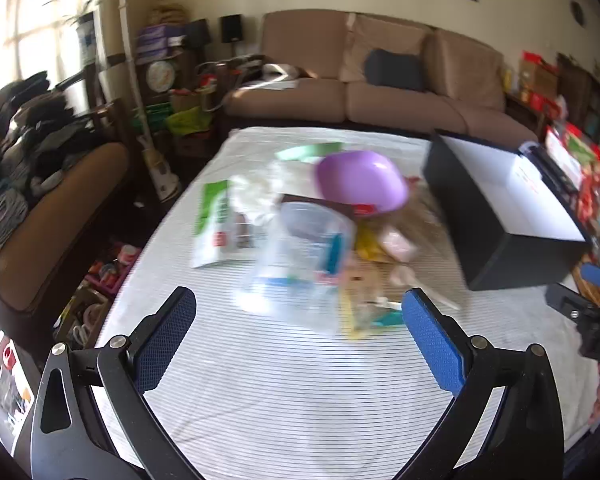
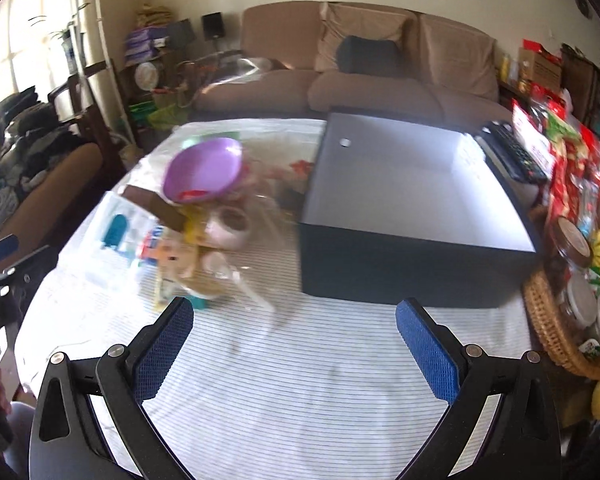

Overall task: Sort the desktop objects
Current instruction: 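Move the right tool toward the clear plastic tub on the table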

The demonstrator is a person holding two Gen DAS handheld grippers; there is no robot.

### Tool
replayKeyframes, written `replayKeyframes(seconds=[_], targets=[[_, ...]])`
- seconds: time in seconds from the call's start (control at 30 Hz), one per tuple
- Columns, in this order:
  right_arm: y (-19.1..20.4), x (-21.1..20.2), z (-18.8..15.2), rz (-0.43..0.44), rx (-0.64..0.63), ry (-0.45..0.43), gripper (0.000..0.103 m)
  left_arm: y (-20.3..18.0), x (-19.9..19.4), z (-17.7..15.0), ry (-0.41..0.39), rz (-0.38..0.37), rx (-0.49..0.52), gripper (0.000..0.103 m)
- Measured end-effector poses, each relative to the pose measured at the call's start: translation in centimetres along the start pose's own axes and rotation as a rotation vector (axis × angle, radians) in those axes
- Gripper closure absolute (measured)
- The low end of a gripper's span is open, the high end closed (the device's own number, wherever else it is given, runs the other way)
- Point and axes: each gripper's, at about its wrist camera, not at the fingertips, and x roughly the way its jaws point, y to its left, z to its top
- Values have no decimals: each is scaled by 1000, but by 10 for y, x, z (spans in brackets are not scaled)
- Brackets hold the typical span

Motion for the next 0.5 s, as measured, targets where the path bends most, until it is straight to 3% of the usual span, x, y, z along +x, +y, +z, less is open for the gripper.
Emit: replayKeyframes(seconds=[0.13,0.27,0.5], targets=[[14,10,-2,70,39,6,0,32,3,-8,-11,-19,-32,0],[30,27,-7,141,89,25,0,51,16,-20,2,-87,-67,0],[52,46,-13,221,92,34,0,51,57,-44,74,-204,-108,0]])
